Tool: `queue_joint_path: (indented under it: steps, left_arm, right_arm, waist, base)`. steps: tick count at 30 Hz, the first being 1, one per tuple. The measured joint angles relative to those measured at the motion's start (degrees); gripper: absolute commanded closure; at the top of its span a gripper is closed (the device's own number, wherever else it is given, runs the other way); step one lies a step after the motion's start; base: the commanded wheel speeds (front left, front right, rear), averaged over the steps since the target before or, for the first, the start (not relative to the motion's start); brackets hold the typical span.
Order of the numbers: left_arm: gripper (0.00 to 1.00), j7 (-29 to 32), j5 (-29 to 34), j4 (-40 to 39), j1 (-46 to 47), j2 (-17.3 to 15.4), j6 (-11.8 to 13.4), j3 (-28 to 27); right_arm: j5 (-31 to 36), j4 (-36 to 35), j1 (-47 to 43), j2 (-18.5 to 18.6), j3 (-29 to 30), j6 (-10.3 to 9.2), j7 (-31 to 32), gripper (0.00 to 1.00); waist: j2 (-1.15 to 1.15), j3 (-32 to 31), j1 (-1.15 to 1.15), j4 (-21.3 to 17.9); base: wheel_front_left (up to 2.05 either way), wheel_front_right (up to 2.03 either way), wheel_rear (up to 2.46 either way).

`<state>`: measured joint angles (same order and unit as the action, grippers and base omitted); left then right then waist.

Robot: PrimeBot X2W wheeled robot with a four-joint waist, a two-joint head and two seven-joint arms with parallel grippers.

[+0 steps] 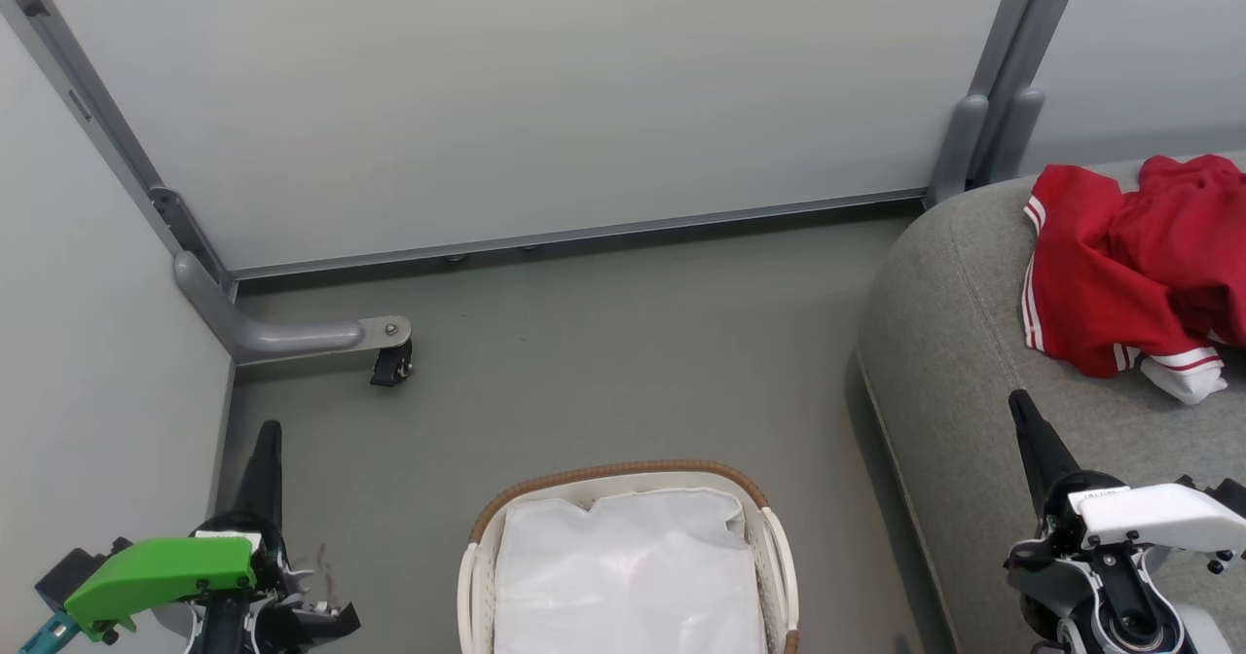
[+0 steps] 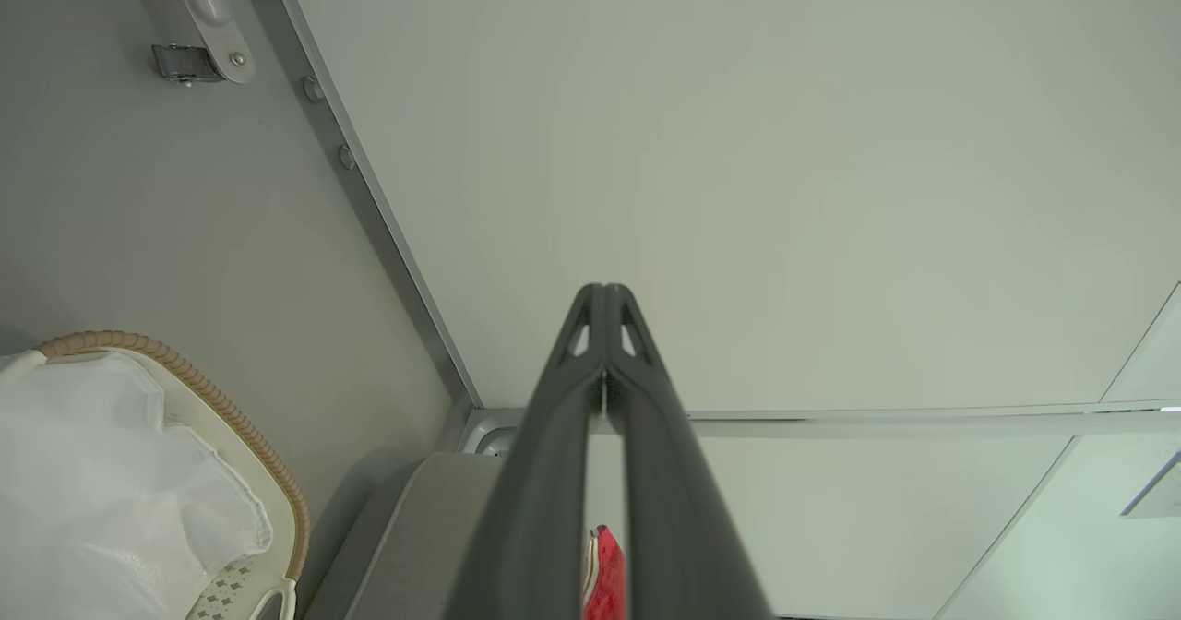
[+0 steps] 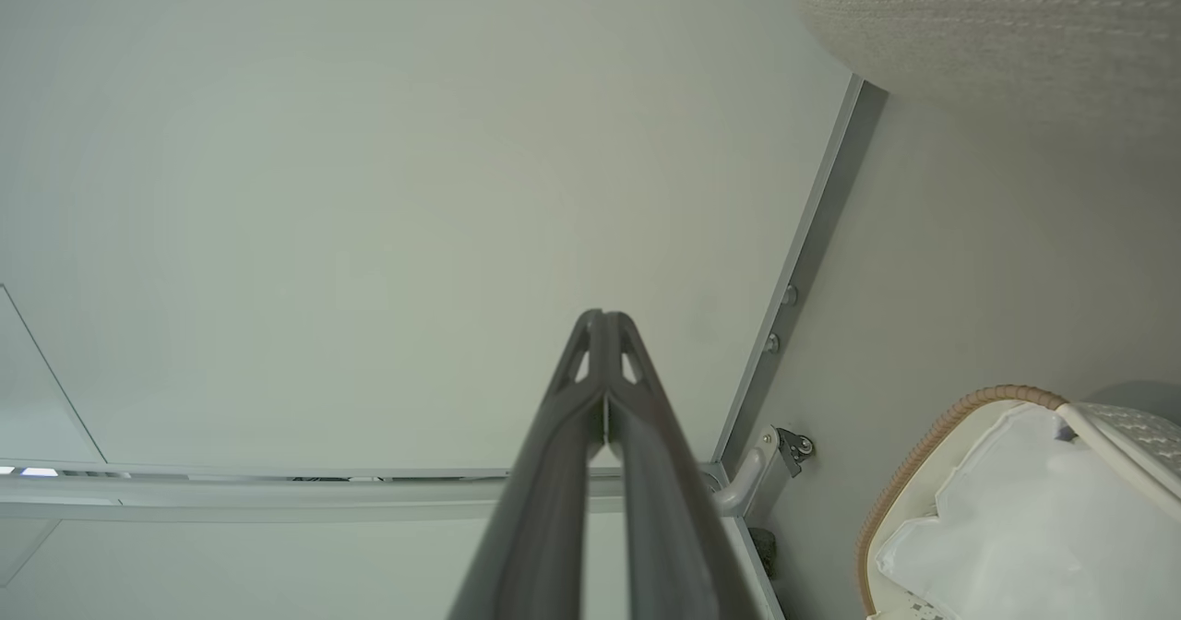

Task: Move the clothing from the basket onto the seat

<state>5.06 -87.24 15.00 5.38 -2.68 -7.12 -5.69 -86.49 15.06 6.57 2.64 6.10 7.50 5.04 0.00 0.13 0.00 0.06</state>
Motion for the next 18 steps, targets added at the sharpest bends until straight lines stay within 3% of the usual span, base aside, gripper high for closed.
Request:
queue_joint_path:
  steps: [18]
  left_arm:
    - [1.00,1.45,-5.06,-0.98,0.57,-0.02,-0.18,-0.85]
  right_arm:
    - [-5.83,-0.99,-0.05,0.04,0.41,0.00,1.53,1.00]
  waist:
    - [0.00,0.05,0.00,-0.06]
  base:
    - [0.00,0.00,0.00]
